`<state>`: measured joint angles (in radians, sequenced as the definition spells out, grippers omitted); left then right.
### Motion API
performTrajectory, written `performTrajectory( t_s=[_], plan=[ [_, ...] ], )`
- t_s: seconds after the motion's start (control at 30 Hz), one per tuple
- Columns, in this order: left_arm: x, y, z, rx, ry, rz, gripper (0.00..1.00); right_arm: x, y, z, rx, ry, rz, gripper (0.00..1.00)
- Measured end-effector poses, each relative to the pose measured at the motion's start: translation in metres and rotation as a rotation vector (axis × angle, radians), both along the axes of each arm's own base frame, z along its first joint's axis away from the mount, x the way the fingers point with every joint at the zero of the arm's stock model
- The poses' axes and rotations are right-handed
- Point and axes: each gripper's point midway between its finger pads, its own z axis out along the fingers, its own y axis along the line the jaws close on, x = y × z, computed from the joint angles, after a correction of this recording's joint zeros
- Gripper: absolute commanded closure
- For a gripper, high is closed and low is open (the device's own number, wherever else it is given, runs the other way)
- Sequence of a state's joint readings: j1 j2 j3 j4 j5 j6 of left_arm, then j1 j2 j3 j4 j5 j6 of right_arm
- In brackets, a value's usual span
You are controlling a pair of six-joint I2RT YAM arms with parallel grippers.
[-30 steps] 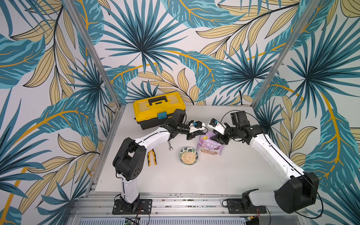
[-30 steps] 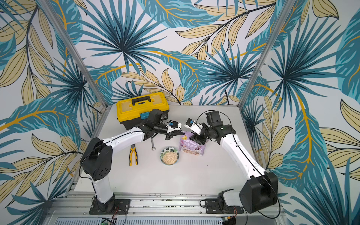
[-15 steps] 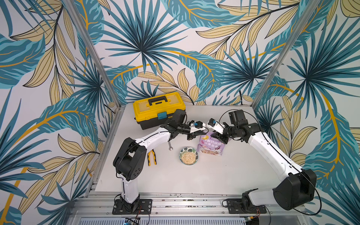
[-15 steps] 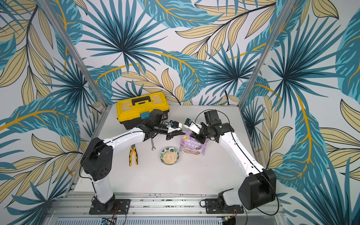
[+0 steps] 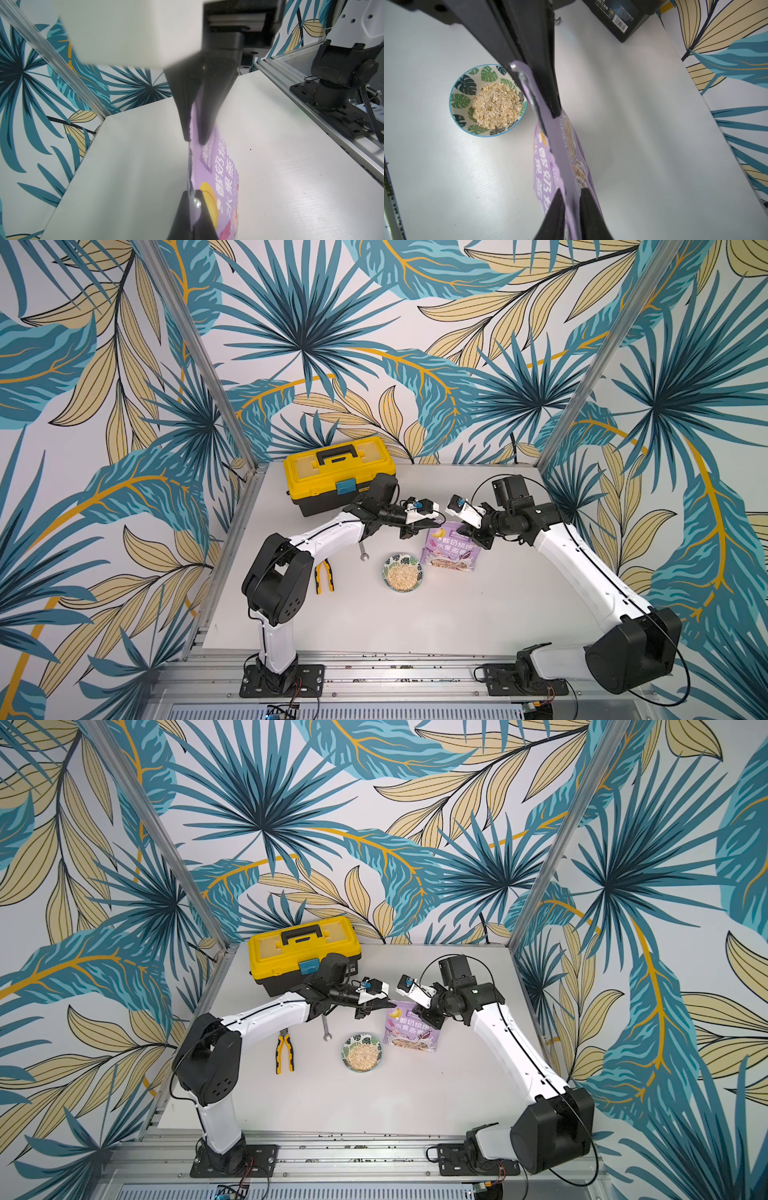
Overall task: Pour the oats into the breakfast bowl
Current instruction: Close the oats bag at the center of the board.
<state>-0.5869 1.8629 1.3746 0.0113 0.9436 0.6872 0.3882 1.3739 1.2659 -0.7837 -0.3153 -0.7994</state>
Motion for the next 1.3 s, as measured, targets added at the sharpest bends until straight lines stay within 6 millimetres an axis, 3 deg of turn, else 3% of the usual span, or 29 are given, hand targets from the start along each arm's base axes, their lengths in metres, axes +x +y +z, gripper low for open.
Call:
performTrajectory(
  t_s=[0.07,0.17,0.23,0.3,0.37,0.5,0.57,0.63,0.67,0.73,0.8,0.9,1.0,1.07,1.17,1.3],
  plan=[
    [0.0,0.0,0.0,0.0,-0.001,0.001,1.0,0.002,-0.007,-0.001,-0.011,0.002,-0.023,0.78],
    [0.001,0.0,0.0,0.002,-0.006,0.004,1.0,0.002,-0.011,-0.003,-0.022,0.002,-0.026,1.0],
    [0.002,0.0,-0.001,0.005,-0.01,0.008,1.0,-0.001,-0.012,-0.004,-0.023,0.006,-0.026,1.0],
    [0.002,0.0,-0.001,0.005,-0.015,0.007,1.0,-0.002,-0.013,-0.004,-0.023,0.009,-0.032,0.75],
    [0.001,0.0,-0.001,0.004,-0.015,0.002,1.0,-0.001,-0.019,-0.003,-0.033,0.001,-0.049,0.72],
    [0.001,0.0,-0.002,0.005,-0.016,0.002,1.0,0.001,-0.03,-0.001,-0.039,-0.01,-0.079,0.99],
    [0.001,0.0,-0.002,0.006,-0.019,0.005,1.0,-0.002,-0.031,-0.003,-0.042,-0.006,-0.074,1.0],
    [0.001,0.0,-0.002,0.006,-0.019,0.004,1.0,-0.003,-0.031,-0.003,-0.041,-0.005,-0.079,0.71],
    [0.001,0.0,-0.002,0.005,-0.018,0.002,1.0,-0.003,-0.032,-0.003,-0.044,-0.006,-0.085,0.64],
    [0.0,0.001,-0.003,0.004,-0.014,-0.001,1.0,0.0,-0.04,-0.003,-0.059,-0.018,-0.11,0.62],
    [0.001,0.002,-0.003,0.004,-0.012,0.0,1.0,0.001,-0.048,-0.002,-0.066,-0.025,-0.135,0.72],
    [0.001,0.004,-0.004,0.004,-0.013,0.003,1.0,0.0,-0.052,-0.002,-0.072,-0.028,-0.147,0.98],
    [0.002,0.005,-0.003,0.004,-0.016,0.009,1.0,-0.002,-0.05,-0.003,-0.069,-0.024,-0.135,1.0],
    [0.002,0.005,-0.003,-0.001,-0.01,0.011,0.84,-0.003,-0.049,-0.002,-0.058,-0.019,-0.129,1.0],
    [-0.002,0.002,-0.002,-0.011,0.002,0.003,0.72,-0.005,-0.046,-0.002,-0.04,-0.008,-0.12,1.0],
    [-0.013,-0.01,0.0,-0.016,-0.011,-0.029,0.71,-0.007,-0.043,-0.003,-0.027,0.008,-0.109,1.0]
  ],
)
